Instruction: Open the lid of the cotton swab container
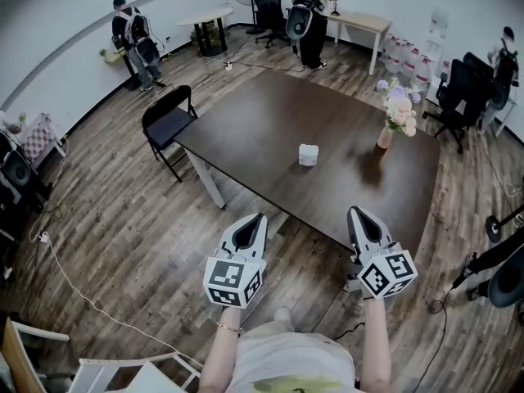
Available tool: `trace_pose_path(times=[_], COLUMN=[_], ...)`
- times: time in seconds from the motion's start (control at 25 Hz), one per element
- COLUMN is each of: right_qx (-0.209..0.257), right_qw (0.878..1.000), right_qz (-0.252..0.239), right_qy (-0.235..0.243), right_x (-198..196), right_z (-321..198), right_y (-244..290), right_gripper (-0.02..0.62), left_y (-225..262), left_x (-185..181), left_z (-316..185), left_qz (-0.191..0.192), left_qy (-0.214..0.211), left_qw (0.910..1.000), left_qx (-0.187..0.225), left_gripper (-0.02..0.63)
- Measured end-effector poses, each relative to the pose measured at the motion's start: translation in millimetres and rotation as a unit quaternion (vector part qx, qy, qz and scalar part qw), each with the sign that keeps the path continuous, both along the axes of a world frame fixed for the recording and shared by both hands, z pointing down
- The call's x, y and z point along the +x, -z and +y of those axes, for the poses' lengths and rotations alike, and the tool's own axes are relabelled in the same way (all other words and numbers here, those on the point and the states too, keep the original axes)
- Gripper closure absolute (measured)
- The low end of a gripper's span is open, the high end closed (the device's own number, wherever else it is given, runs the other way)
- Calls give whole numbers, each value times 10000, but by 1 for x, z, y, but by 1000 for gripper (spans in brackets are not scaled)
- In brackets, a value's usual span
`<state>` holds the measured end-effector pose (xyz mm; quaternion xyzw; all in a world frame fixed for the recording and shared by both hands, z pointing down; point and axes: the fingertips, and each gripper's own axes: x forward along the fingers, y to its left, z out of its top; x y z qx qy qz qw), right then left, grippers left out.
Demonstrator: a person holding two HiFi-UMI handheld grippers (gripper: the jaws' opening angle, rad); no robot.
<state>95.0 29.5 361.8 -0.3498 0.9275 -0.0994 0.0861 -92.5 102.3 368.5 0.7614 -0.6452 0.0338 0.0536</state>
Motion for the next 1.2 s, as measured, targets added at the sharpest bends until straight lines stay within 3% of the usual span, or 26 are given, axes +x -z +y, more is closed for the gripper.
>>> trace_pose_path(times=[0.36,0.64,1.2], right_qx=[-120,-272,-411], right_qw=[9996,9992,9983], right_qz=[143,206,245], right_qy=[-199,-186,-321], right_x=[-13,-32,-51], right_z=[-43,-88,-214], right_y=[-14,-24,-33], right_gripper=[574,574,574], left_y=[-16,-32,-50], left_x=[-13,-34,-61], left_z=[-50,-87,-222], left_qz=[103,165,36], left_qy=[-338,-230,-435], left_qw=[9993,9992,9974], left_qx=[-82,-290,-565], left_gripper=[581,581,581])
